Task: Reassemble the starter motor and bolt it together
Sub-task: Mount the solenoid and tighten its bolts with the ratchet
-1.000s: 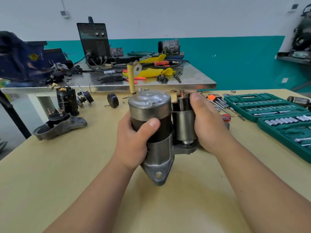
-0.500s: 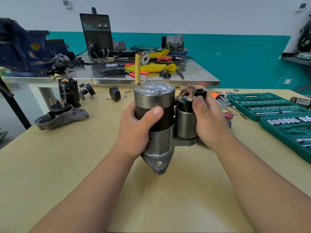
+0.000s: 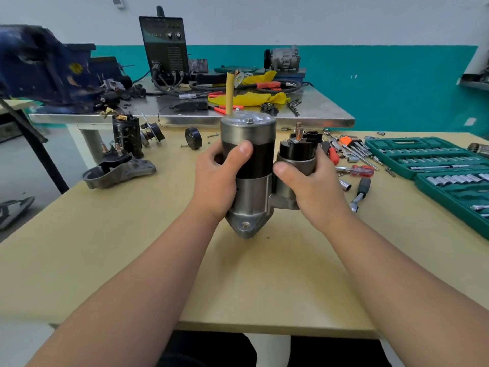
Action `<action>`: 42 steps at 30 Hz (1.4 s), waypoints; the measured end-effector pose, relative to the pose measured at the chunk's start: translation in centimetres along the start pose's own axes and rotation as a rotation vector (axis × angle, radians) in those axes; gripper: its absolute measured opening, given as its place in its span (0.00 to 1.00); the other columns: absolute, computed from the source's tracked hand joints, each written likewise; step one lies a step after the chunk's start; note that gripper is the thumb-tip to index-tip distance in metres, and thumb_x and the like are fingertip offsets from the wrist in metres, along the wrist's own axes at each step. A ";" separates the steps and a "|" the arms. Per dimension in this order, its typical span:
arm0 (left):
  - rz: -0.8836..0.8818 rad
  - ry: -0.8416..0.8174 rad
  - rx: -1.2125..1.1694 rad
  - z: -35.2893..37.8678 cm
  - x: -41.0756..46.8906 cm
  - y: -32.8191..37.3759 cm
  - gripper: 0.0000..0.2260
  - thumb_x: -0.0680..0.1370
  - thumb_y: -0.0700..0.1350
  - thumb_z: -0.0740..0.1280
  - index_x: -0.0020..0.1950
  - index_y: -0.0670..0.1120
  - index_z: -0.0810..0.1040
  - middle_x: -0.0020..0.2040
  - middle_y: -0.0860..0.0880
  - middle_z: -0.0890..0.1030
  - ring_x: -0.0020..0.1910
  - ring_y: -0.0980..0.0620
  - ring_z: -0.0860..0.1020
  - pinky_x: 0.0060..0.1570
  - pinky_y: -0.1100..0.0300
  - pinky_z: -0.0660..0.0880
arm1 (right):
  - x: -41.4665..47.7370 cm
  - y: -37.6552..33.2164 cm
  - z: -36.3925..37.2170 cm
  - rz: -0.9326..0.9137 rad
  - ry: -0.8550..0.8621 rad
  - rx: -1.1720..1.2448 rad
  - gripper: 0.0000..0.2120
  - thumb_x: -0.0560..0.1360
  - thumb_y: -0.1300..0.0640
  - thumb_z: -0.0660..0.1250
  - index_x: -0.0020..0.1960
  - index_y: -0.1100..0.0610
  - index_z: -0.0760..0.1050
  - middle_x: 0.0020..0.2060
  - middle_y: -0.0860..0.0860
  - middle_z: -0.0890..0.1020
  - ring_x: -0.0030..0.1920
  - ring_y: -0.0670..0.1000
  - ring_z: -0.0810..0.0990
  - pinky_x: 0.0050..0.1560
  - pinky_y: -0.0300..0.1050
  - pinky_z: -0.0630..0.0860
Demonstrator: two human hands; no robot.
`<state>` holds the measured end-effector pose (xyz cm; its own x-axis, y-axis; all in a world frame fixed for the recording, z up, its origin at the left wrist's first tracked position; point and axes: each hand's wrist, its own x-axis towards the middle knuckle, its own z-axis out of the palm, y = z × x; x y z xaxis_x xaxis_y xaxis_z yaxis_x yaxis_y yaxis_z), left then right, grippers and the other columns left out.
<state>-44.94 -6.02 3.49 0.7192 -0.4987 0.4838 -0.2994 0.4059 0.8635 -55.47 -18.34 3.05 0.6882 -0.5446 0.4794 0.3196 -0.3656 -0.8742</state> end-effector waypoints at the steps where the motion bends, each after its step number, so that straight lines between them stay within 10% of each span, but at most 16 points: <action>1: -0.014 -0.002 0.013 0.0 0.2 0.0 0.11 0.67 0.59 0.70 0.40 0.52 0.83 0.38 0.51 0.84 0.40 0.52 0.82 0.40 0.58 0.79 | 0.0 0.1 0.2 -0.004 0.023 -0.008 0.14 0.65 0.47 0.72 0.50 0.46 0.74 0.40 0.38 0.82 0.42 0.39 0.81 0.38 0.31 0.75; 10: -0.083 0.106 -0.017 -0.9 0.6 -0.4 0.20 0.66 0.62 0.68 0.42 0.46 0.82 0.35 0.50 0.83 0.35 0.53 0.81 0.33 0.60 0.76 | 1.1 -0.7 1.2 -0.010 -0.020 -0.093 0.11 0.66 0.44 0.70 0.47 0.44 0.74 0.39 0.38 0.81 0.42 0.36 0.79 0.40 0.37 0.71; 13: -0.138 0.159 -0.142 -1.4 0.5 -0.4 0.30 0.64 0.64 0.69 0.51 0.39 0.80 0.47 0.34 0.82 0.46 0.38 0.82 0.45 0.45 0.80 | 1.3 -1.4 1.1 -0.047 -0.141 -0.214 0.14 0.69 0.41 0.66 0.53 0.41 0.70 0.45 0.37 0.79 0.46 0.33 0.76 0.43 0.36 0.72; 16: -0.229 0.160 -0.271 -1.6 0.4 -0.2 0.38 0.64 0.64 0.69 0.60 0.35 0.77 0.59 0.27 0.77 0.60 0.26 0.75 0.60 0.26 0.68 | 1.1 -1.4 1.4 -0.128 -0.275 -0.304 0.36 0.74 0.43 0.63 0.75 0.40 0.47 0.68 0.35 0.67 0.60 0.29 0.66 0.56 0.24 0.64; 18: -0.257 0.176 -0.301 -1.9 0.5 -0.3 0.38 0.63 0.66 0.68 0.61 0.38 0.78 0.59 0.32 0.79 0.60 0.30 0.76 0.64 0.28 0.66 | 1.0 -1.4 1.7 -0.210 -0.318 -0.348 0.41 0.76 0.45 0.60 0.70 0.30 0.30 0.75 0.36 0.54 0.68 0.31 0.57 0.58 0.19 0.57; 28: -0.337 0.053 -0.585 -2.9 2.2 -2.2 0.37 0.69 0.63 0.66 0.70 0.39 0.71 0.61 0.35 0.77 0.58 0.37 0.78 0.59 0.42 0.75 | 3.8 -2.2 0.1 -0.333 -0.703 -0.945 0.53 0.63 0.40 0.78 0.65 0.21 0.36 0.65 0.36 0.48 0.41 0.51 0.77 0.41 0.39 0.71; 37: -0.413 -0.196 -0.747 -2.4 1.6 -4.0 0.34 0.69 0.65 0.68 0.65 0.43 0.79 0.61 0.37 0.80 0.57 0.40 0.81 0.55 0.46 0.78 | 4.3 -3.2 -0.8 -0.420 -0.721 -1.050 0.49 0.62 0.35 0.74 0.67 0.26 0.41 0.53 0.44 0.57 0.44 0.51 0.75 0.41 0.38 0.72; 42: -0.527 -0.058 -0.477 -1.1 1.0 -4.5 0.33 0.70 0.69 0.62 0.63 0.45 0.80 0.62 0.36 0.79 0.60 0.38 0.79 0.60 0.42 0.75 | 3.6 -4.0 -2.7 -0.343 -0.705 -1.116 0.48 0.59 0.31 0.72 0.67 0.25 0.42 0.53 0.45 0.60 0.46 0.50 0.73 0.41 0.41 0.71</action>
<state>-42.23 -7.50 -0.09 0.6540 -0.7555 0.0378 0.3956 0.3841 0.8343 -56.01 -20.88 8.44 0.9722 0.0712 0.2228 0.0802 -0.9963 -0.0316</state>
